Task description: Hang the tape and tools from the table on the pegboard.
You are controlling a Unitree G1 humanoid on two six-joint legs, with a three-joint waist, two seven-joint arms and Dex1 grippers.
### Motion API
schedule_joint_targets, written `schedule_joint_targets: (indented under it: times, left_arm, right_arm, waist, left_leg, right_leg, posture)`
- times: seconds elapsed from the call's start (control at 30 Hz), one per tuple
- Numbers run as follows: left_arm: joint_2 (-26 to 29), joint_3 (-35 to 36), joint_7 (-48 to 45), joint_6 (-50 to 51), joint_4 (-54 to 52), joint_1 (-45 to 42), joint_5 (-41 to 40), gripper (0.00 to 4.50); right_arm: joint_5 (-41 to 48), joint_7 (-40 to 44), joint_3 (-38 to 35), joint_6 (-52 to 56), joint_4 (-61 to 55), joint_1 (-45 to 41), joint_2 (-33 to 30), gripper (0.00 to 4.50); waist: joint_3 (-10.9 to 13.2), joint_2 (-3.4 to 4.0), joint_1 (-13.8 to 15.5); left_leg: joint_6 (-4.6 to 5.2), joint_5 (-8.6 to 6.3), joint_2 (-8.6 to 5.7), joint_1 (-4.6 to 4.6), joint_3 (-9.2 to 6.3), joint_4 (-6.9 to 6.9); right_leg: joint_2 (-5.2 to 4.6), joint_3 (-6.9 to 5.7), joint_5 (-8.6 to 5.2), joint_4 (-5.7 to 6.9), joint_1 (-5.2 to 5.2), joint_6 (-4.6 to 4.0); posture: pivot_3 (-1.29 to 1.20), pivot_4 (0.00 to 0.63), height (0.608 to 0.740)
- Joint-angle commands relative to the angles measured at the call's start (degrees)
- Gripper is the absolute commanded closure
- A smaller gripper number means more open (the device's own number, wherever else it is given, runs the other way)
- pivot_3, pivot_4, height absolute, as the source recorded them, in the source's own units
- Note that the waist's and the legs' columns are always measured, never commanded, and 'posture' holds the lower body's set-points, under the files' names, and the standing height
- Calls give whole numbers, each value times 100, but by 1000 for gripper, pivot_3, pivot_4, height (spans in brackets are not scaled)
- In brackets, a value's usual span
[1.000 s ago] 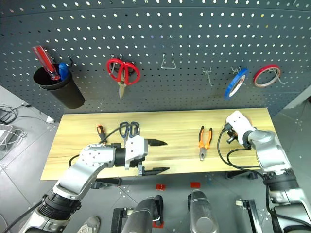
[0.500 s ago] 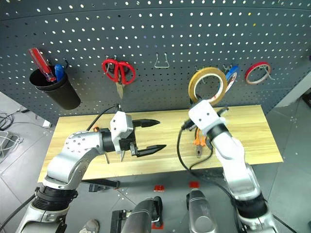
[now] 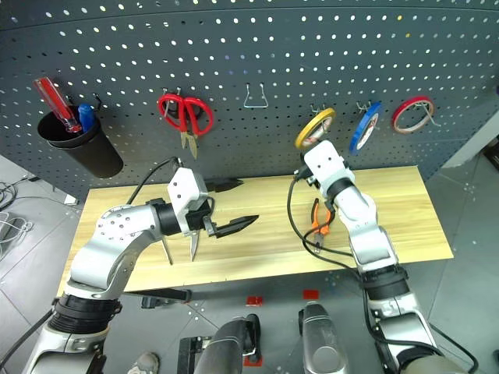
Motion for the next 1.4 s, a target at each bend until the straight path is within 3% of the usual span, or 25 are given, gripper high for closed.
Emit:
schedule_joint_targets:
  times: [0.03, 0.1, 0.33, 0.7, 0.97, 1.2, 1.4]
  left_arm:
    - [509, 105, -467, -924, 579, 233, 401, 28]
    - [773, 116, -684, -1324, 905, 345, 509, 28]
    - [807, 97, -948, -1496, 968, 465, 449, 28]
    - [736, 138, -923, -1425, 904, 517, 434, 28]
    - [702, 154, -884, -1433, 914, 543, 442, 28]
    - [708, 200, -820, -1458, 926, 557, 434, 28]
    - [719, 217, -809, -1457, 892, 641, 428, 28]
  right_arm:
    - [180, 126, 5, 1758, -985, 259, 201, 573]
    - [233, -68, -25, 3102, -1231, 332, 561, 13]
    - [12, -1550, -642, 4363, -186, -95, 1863, 13]
    - [464, -2678, -1748, 3856, 1710, -1158, 2510, 13]
    - [885, -2880, -1978, 3353, 2782, -1692, 2443, 13]
    - [841, -2911, -1641, 3221, 2034, -1744, 2311, 13]
    - [1054, -2841, -1532, 4189, 892, -1437, 2565, 13]
  waist:
    - [1, 1, -46]
    - [0, 0, -98]
    - [0, 1, -132]
    - [0, 2, -175]
    - [-4, 0, -275]
    - [-3, 1, -285]
    - [-5, -1, -279]
  left_leg:
    - [1, 0, 0, 0, 1, -2]
    - [1, -1, 3, -1, -2, -3]
    - [1, -1, 0, -6, -2, -7]
    - [1, -1, -5, -8, 1, -10]
    - [1, -1, -3, -7, 4, -10]
    - [1, -1, -2, -11, 9, -9]
    - [1, -1, -1, -12, 8, -9]
  right_leg:
    - [0, 3, 2, 2, -3, -4]
    - [-1, 1, 8, 1, -4, -14]
    - [-9, -1, 10, -5, -12, -17]
    - [-9, 0, 11, 2, -21, -17]
    - [-6, 0, 11, 3, -18, -16]
    - [-4, 4, 11, 4, -22, -16]
    - [-4, 4, 11, 4, -24, -16]
  posture:
    - [-364, 304, 740]
    - [-368, 304, 740]
    - [-360, 298, 740]
    - [-345, 291, 740]
    - [-335, 286, 740]
    - [-327, 280, 740]
    - [-331, 280, 740]
